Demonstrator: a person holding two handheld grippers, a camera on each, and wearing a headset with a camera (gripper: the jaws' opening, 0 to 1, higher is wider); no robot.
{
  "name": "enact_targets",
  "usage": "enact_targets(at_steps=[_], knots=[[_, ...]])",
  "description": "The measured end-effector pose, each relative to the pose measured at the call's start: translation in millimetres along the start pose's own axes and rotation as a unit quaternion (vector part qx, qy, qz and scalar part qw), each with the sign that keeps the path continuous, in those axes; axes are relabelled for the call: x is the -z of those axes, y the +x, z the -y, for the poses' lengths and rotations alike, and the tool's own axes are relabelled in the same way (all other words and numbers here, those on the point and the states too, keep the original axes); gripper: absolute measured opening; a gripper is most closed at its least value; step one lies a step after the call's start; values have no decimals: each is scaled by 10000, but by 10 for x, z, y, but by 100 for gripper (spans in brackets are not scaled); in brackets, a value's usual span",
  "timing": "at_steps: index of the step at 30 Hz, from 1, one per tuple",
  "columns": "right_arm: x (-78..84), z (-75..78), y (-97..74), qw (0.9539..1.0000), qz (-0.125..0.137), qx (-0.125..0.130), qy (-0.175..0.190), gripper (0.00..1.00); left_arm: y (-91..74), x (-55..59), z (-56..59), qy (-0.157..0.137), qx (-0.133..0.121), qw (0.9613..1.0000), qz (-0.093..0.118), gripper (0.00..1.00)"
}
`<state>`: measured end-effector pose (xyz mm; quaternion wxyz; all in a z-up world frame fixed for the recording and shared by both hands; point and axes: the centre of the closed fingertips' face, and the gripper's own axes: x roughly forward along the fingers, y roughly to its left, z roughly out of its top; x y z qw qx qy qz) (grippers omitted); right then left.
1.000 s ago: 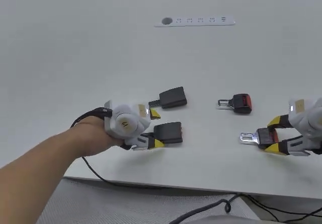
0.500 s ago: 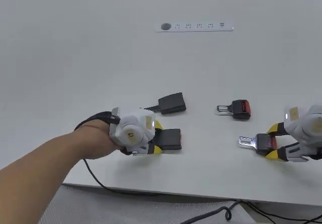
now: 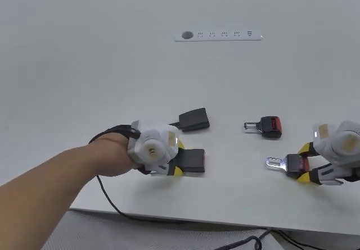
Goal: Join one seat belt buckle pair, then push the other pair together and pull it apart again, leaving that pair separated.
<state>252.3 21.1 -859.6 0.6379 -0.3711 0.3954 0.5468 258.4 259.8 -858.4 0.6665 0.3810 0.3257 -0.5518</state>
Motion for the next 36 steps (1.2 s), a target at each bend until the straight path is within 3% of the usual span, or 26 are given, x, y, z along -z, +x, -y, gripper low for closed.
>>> enact_targets(at_steps=[13, 27, 36], knots=[[-272, -65, 109, 9998, 183, 18, -69, 35, 11, -4, 15, -20, 98, 9999, -127, 33], [-757, -156, 362, 9985, 489, -22, -241, 35, 8, -8, 24, -7, 83, 9998, -154, 33], [-1048, -174, 496, 9978, 550, -13, -381, 35, 6, -3, 24, -9, 84, 9998, -160, 32]])
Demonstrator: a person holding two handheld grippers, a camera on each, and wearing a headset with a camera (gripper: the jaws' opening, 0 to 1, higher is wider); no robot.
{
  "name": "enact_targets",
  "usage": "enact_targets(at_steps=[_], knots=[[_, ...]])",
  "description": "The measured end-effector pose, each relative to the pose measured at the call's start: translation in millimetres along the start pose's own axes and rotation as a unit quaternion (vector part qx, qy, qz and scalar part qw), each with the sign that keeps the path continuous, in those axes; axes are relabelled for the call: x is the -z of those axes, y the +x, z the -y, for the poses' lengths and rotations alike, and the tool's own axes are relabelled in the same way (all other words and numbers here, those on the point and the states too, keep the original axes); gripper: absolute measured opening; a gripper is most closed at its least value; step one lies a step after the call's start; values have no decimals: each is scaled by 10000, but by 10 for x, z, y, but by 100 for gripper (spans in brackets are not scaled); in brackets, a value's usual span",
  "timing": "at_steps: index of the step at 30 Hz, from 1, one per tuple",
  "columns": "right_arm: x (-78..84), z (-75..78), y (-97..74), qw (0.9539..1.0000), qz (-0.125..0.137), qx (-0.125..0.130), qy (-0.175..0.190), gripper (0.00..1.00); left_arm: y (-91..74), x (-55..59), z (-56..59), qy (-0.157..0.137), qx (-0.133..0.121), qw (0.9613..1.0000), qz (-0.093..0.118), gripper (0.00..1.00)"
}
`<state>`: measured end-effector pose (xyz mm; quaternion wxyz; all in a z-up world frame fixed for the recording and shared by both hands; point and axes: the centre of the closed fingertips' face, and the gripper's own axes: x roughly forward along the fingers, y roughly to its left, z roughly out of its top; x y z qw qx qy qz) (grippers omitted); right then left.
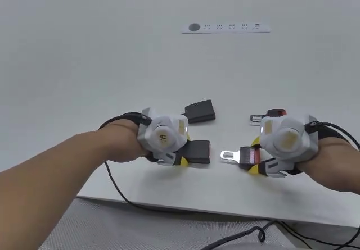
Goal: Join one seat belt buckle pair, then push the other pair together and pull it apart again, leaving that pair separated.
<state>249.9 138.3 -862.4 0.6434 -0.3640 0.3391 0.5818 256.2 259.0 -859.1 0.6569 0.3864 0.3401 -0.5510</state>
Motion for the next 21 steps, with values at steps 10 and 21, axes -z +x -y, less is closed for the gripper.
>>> enact_targets(at_steps=[10, 21], knots=[[-163, 11, 97, 10000, 4, -26, -36, 35, 4, -4, -2, -1, 1, 10000, -12, 32], [-240, 18, 123, 9997, -22, 32, -225, 35, 6, -5, 3, 11, 29, 10000, -50, 32]])
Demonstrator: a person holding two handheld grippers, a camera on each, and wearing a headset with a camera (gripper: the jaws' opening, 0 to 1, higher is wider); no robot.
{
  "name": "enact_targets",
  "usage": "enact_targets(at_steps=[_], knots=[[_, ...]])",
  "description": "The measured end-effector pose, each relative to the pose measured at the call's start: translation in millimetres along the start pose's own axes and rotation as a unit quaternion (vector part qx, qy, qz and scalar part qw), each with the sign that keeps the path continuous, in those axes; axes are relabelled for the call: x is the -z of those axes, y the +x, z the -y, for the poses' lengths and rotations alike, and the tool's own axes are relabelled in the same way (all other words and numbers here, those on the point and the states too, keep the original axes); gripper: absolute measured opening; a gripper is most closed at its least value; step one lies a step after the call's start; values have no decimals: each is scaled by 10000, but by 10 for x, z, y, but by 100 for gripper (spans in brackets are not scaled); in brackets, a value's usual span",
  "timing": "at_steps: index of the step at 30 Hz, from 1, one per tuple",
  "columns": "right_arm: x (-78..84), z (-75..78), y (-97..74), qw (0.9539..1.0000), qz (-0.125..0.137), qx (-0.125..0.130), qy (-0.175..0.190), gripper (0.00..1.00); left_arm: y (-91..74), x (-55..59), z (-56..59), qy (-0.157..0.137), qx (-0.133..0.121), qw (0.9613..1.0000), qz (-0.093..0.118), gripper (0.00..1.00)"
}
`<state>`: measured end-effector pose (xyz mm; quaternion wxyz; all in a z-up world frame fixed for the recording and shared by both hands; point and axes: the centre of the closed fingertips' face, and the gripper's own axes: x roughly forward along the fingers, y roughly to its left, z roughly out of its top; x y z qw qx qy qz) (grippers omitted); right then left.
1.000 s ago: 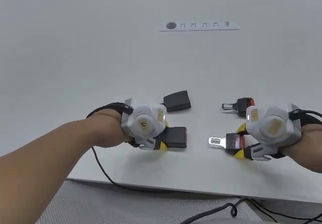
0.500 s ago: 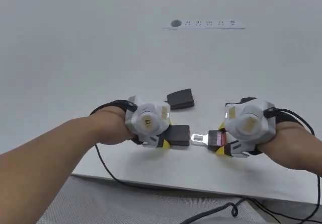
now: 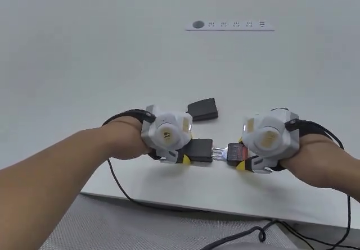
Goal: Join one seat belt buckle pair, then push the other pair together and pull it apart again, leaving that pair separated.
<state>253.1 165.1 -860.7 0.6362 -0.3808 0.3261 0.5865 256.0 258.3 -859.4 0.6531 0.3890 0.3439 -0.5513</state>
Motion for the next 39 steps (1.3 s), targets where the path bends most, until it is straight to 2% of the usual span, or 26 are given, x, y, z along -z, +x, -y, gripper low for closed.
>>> enact_targets(at_steps=[5, 6, 12, 18, 27, 34, 35, 36, 37, 39], knots=[[-68, -2, 30, 9999, 123, -17, 42, 34, 4, 0, -2, -14, 13, 10000, -43, 32], [-48, -4, 38, 9999, 53, -22, 99, 34, 3, 0, -2, -4, 10, 10000, -50, 32], [-50, 1, 42, 9995, 183, -43, 235, 33, 1, -9, 2, 35, 13, 10000, -40, 32], [-85, -2, 57, 9997, 158, -75, 152, 32, 3, -13, 4, 80, 20, 9999, -119, 31], [-187, -16, 98, 9997, 208, -103, 18, 32, 6, -13, 10, 141, 123, 9998, -71, 31], [-228, -15, 118, 9997, 219, -68, 80, 32, 2, -15, 14, 114, 102, 9999, -71, 31], [-194, -42, 119, 9998, 115, -88, 169, 32, 5, -15, 6, 114, 82, 9999, -94, 31], [-201, -20, 96, 9998, 171, -60, 36, 32, 3, -11, 11, 104, 78, 9999, -103, 31], [-181, -49, 90, 9997, 167, -98, 161, 32, 4, -6, 12, 91, 73, 9999, -109, 31], [-188, -25, 123, 9997, 182, -90, 153, 32, 2, -6, 13, 94, 75, 9999, -104, 31]])
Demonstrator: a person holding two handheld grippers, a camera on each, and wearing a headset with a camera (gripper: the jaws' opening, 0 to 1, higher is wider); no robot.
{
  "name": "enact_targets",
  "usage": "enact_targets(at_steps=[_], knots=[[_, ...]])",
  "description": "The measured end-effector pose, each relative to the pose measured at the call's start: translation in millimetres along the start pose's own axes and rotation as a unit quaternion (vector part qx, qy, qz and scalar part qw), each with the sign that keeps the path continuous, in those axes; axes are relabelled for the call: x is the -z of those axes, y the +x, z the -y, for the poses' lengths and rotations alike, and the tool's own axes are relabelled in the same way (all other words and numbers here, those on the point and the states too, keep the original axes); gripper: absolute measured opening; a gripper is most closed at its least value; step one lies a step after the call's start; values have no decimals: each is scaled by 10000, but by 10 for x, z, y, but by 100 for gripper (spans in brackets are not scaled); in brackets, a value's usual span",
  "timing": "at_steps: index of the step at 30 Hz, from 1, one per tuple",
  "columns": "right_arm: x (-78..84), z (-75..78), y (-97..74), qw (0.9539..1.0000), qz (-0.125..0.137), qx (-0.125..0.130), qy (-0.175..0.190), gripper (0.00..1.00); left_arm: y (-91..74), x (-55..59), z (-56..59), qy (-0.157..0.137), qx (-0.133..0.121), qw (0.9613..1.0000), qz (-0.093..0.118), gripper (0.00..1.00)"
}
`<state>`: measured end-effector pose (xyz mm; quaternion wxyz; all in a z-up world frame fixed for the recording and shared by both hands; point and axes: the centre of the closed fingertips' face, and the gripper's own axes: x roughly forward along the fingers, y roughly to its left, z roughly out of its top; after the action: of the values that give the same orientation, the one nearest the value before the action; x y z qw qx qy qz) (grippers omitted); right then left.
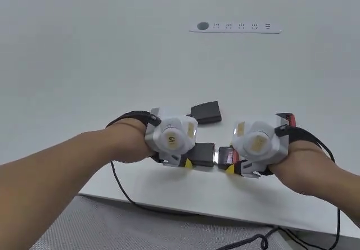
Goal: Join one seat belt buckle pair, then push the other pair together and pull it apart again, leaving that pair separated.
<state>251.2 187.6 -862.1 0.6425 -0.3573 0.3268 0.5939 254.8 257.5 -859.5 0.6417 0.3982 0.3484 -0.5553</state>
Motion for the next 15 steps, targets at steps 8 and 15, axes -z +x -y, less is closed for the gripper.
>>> enact_targets(at_steps=[8, 15], knots=[[-10, 26, -3, 9999, 24, 49, -130, 32, 5, 6, 1, -44, -10, 10000, -61, 31], [3, 61, -8, 9999, -32, 45, -163, 32, -8, 18, -8, 1, 16, 10000, 66, 30]])
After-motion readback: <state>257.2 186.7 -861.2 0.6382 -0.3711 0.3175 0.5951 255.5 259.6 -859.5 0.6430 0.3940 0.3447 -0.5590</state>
